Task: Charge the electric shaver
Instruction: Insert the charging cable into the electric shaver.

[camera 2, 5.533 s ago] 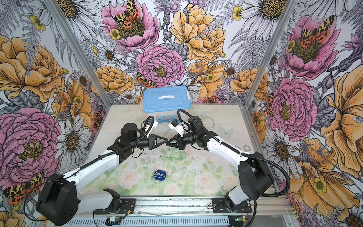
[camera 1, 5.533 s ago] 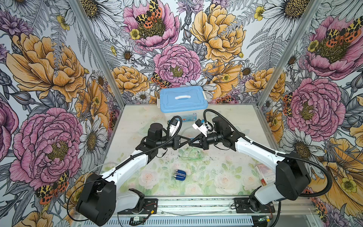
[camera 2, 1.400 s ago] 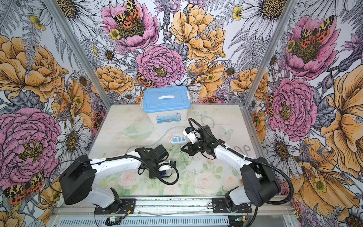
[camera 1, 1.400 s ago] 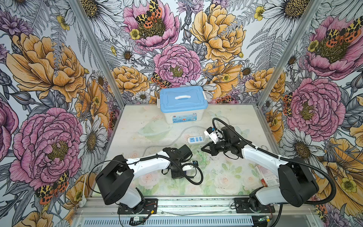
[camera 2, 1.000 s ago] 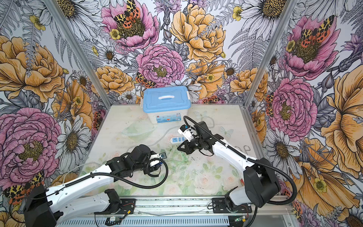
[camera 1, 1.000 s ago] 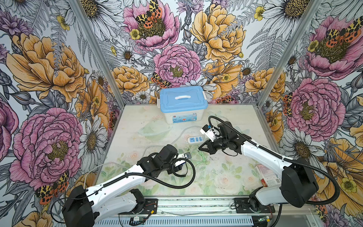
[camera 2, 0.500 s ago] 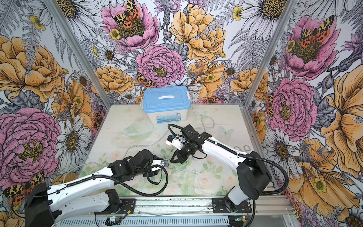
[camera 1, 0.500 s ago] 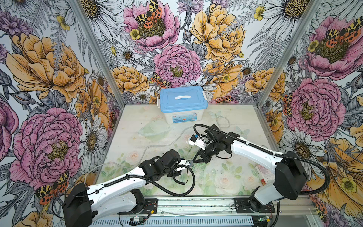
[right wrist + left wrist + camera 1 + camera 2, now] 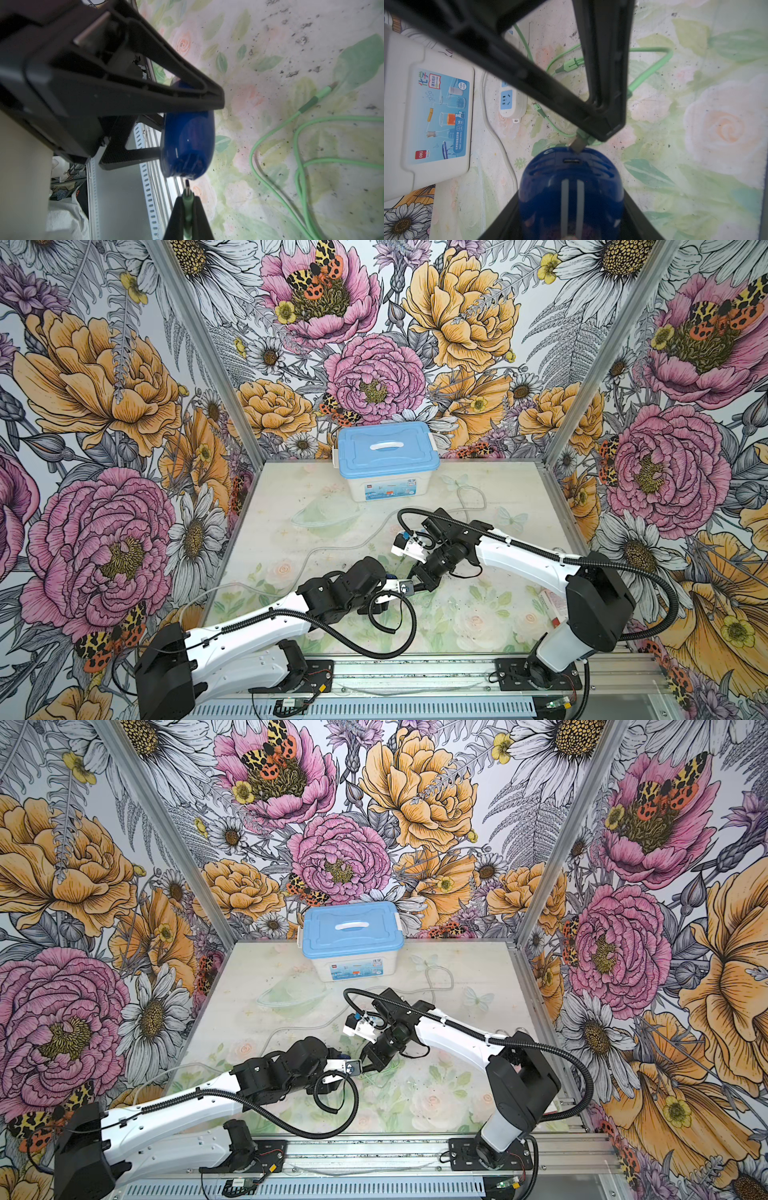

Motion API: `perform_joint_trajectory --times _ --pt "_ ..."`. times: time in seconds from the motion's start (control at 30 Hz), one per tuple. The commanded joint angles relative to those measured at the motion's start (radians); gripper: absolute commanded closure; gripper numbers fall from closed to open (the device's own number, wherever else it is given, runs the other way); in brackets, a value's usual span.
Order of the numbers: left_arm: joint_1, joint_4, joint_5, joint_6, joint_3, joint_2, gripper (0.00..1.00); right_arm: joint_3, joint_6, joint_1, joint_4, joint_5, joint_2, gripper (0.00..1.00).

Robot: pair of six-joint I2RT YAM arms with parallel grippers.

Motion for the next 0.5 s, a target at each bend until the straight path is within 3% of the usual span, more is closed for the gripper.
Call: perform_joint_trajectory --times 0.0,0.47 --pt "-0.006 0.045 -0.010 -0.026 0.026 -0.005 1.00 0.030 -0.021 0.006 0.003 -0.020 0.010 1.00" --pt "-0.039 0.045 -0.024 -0.025 0.029 0.012 1.00 0.045 -0.019 0.013 0.004 -0.019 0.023 1.00"
